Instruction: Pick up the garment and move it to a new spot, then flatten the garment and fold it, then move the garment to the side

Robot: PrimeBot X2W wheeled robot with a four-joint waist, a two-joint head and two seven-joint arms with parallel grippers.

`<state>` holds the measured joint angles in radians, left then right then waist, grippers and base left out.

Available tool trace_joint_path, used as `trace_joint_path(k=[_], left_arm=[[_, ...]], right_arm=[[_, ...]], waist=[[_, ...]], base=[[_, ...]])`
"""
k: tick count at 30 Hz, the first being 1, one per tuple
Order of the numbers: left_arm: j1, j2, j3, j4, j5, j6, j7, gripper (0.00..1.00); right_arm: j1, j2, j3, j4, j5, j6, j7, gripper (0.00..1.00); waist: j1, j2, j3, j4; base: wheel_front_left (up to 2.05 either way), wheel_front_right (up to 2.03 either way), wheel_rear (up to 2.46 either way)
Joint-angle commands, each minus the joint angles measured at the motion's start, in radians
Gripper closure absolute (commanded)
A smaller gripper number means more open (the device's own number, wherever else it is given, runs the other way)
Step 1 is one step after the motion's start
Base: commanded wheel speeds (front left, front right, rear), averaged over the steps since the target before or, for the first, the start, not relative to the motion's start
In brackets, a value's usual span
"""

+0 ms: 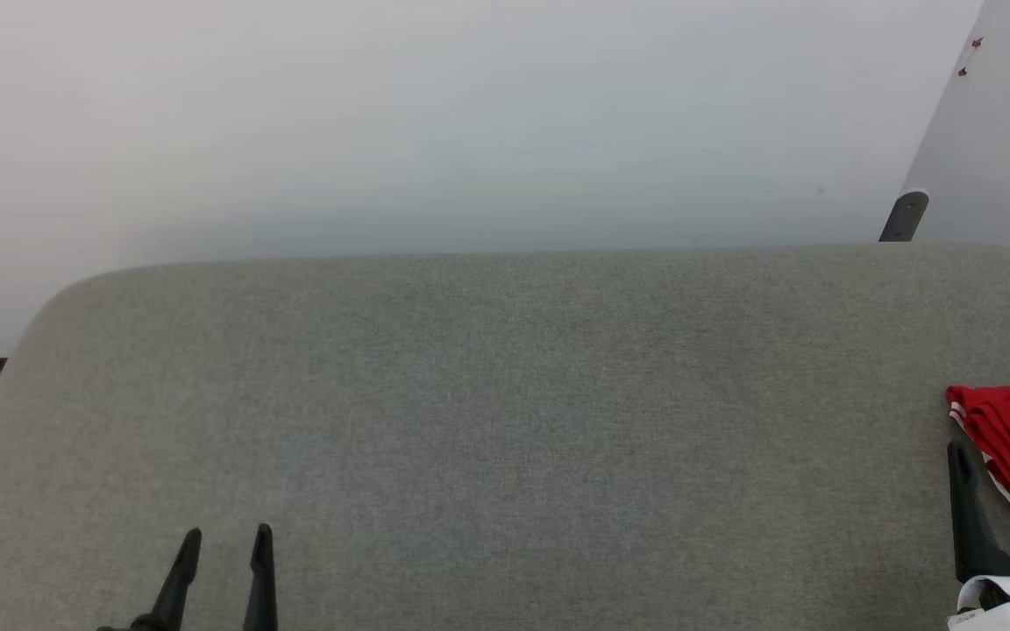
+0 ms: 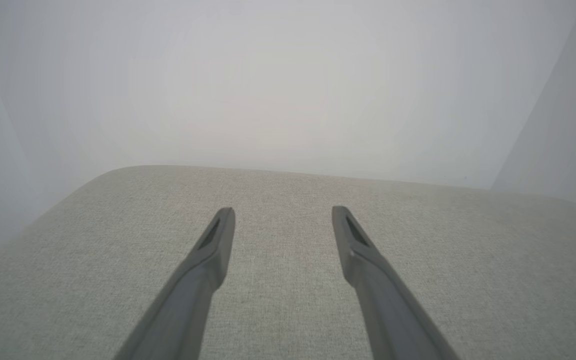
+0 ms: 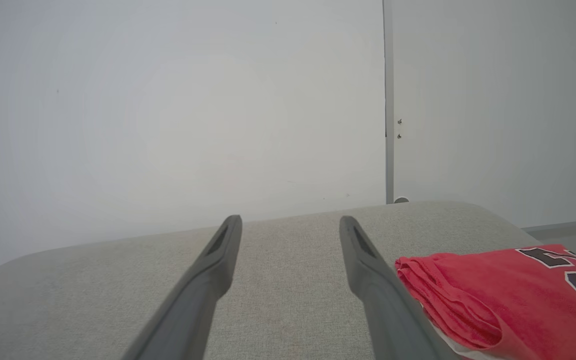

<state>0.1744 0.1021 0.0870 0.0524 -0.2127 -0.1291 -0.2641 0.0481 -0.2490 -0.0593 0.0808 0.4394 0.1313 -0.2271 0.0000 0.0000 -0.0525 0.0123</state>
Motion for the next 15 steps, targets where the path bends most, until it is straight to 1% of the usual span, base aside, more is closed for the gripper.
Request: trace_joint_path(k=[1, 15], left_arm=[[0.002, -0.001, 0.003, 0.0, 0.01, -0.002, 0.001, 0.0], [0.002, -0.004, 0.016, -0.015, 0.004, -0.002, 0.001, 0.0]], right_arm=[[0.01, 0.004, -0.004, -0.005, 0.004, -0.001, 0.003, 0.0], [0.013, 0.014, -0.005, -0.017, 0.011, -0.001, 0.015, 0.0]], waist=[[0.0, 0.0, 0.0, -0.001], [0.0, 0.0, 0.003, -0.002]], base=[[0.0, 0.0, 0.0], [0.0, 0.0, 0.0]])
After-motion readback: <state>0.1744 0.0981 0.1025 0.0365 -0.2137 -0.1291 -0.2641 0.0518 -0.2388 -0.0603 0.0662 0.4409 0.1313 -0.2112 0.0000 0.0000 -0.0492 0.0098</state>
